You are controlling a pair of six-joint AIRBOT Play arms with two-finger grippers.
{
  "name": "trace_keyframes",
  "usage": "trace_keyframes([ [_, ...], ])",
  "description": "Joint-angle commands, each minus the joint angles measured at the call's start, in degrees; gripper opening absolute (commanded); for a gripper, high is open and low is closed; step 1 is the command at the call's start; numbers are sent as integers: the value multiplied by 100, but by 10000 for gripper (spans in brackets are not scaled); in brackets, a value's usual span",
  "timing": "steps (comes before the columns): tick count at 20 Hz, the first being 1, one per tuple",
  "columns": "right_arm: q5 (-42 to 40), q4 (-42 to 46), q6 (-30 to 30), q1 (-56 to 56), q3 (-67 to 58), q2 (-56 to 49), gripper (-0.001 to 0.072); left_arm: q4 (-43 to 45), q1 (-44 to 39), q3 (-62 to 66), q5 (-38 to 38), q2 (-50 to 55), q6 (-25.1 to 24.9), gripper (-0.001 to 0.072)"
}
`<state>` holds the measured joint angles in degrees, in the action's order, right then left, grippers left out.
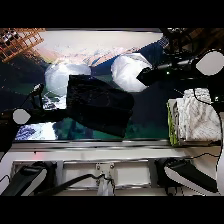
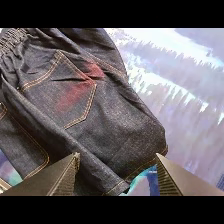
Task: Fold the clothes and pants, and hang the long-sleeved shirts on hangers.
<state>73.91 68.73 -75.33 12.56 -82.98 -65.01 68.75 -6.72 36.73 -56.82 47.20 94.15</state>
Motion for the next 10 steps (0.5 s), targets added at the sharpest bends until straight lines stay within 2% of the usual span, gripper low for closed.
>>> trace_keyframes([
  [1,0,-2,0,4,-7,-4,545,-2,2,0,26,0,-2,32],
  [4,-81,-17,-2,4,-7,-4,545,-2,2,-2,92,2,-2,33],
  [6,-428,-46,-2,4,-7,-4,545,0,2,-2,245,2,-4,32],
  [9,-1209,-522,-7,4,-9,-4,541,149,7,2,1248,2,-70,46],
  [10,-1325,-603,-7,4,-24,-2,542,481,7,37,1617,2,-195,170],
])
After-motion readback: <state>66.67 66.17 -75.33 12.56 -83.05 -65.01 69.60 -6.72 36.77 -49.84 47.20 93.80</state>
